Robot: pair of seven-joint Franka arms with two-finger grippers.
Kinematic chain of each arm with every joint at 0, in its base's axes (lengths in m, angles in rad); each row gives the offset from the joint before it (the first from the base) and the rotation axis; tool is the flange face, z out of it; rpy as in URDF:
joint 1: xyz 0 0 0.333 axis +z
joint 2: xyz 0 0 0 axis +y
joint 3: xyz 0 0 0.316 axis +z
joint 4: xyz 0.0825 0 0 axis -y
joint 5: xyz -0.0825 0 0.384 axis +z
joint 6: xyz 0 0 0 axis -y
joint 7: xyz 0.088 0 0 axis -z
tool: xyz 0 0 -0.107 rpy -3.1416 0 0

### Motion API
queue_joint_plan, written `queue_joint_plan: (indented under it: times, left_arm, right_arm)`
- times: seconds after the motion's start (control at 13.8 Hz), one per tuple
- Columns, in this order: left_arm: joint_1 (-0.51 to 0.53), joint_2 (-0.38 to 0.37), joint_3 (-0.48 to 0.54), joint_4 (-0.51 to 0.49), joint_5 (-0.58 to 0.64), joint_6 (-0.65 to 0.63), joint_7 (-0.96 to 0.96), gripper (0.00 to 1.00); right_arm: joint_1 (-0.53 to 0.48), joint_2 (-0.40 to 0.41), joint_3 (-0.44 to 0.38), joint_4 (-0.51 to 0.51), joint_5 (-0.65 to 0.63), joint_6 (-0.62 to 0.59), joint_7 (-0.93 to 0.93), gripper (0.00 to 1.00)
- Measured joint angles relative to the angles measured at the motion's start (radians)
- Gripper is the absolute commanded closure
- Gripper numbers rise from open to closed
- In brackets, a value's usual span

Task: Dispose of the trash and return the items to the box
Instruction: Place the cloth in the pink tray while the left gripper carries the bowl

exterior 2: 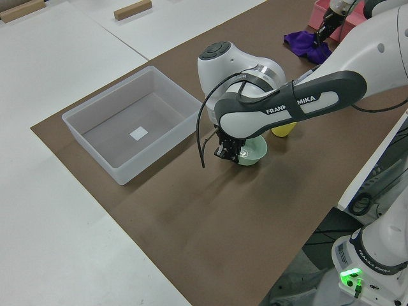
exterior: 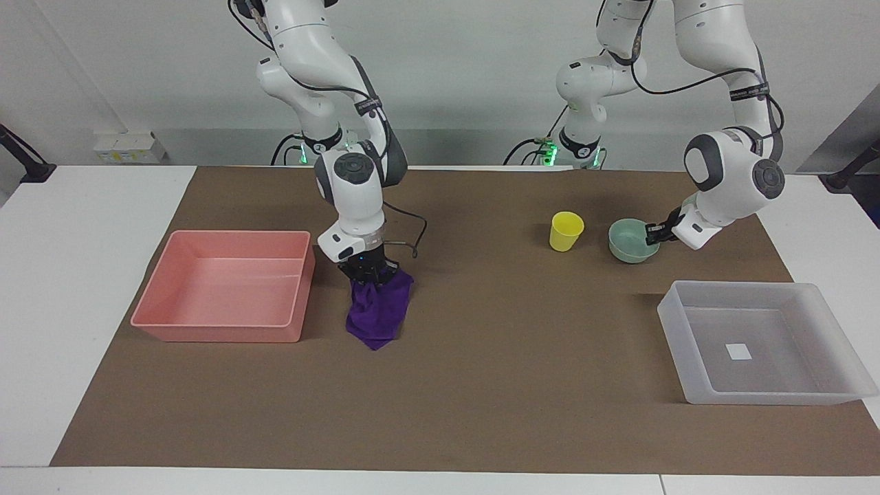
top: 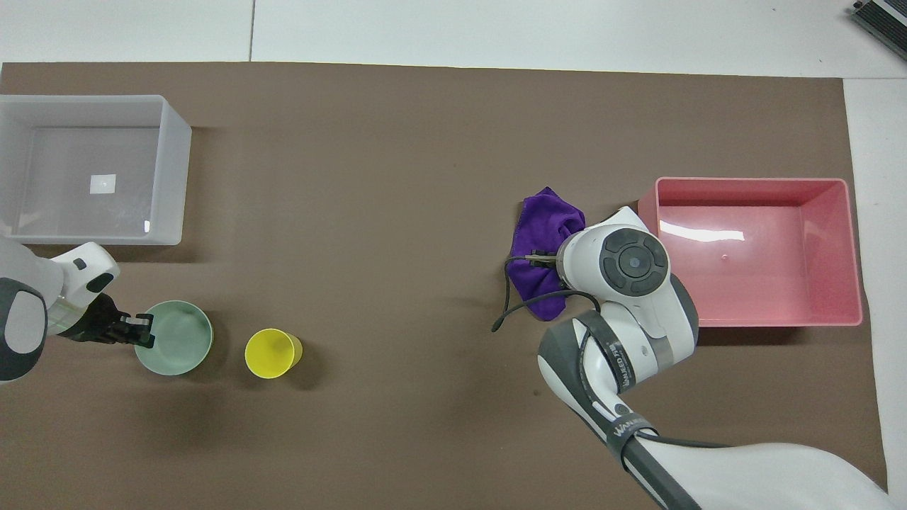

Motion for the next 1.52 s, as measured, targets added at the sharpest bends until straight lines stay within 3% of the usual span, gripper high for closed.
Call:
queue_joint_plan:
  times: [0.22, 0.43, 0.58, 0.8, 1.01, 1.38, 1.45, 1.52]
  left_arm:
    - [-0.002, -0.016, 0.000, 0.112, 0.000, -0.180, 0.000, 1.00]
    - [-0.002, -0.025, 0.004, 0.351, -0.001, -0.403, 0.000, 1.00]
    - [-0.001, -0.007, 0.009, 0.507, -0.002, -0.444, 0.000, 1.00]
    - [0.001, 0.137, 0.013, 0.718, -0.003, -0.423, 0.000, 1.00]
    - [0.016, 0.324, 0.014, 0.875, -0.003, -0.297, 0.000, 1.00]
    - [0.068, 0.424, 0.016, 0.920, -0.003, -0.114, 0.000, 1.00]
    - [0.075, 0.445, 0.016, 0.919, -0.003, -0.081, 0.001, 1.00]
    - [0.077, 0.471, 0.016, 0.919, -0.003, -0.054, 0.002, 1.00]
  right_arm:
    - [-0.017, -0.074, -0.007, 0.024, 0.000, -0.086, 0.023, 1.00]
    - [-0.073, -0.174, -0.011, 0.062, 0.000, -0.212, 0.028, 1.00]
    - [-0.125, -0.246, -0.014, 0.069, 0.000, -0.288, 0.026, 1.00]
    - [-0.197, -0.329, -0.017, 0.069, 0.000, -0.377, -0.028, 1.00]
    - [-0.264, -0.355, -0.018, 0.065, 0.000, -0.416, -0.094, 1.00]
    - [-0.347, -0.338, -0.019, 0.040, 0.000, -0.413, -0.125, 1.00]
    - [-0.350, -0.331, -0.019, 0.036, 0.000, -0.413, -0.125, 0.97]
    - [-0.350, -0.321, -0.019, 0.032, 0.000, -0.408, -0.125, 0.85]
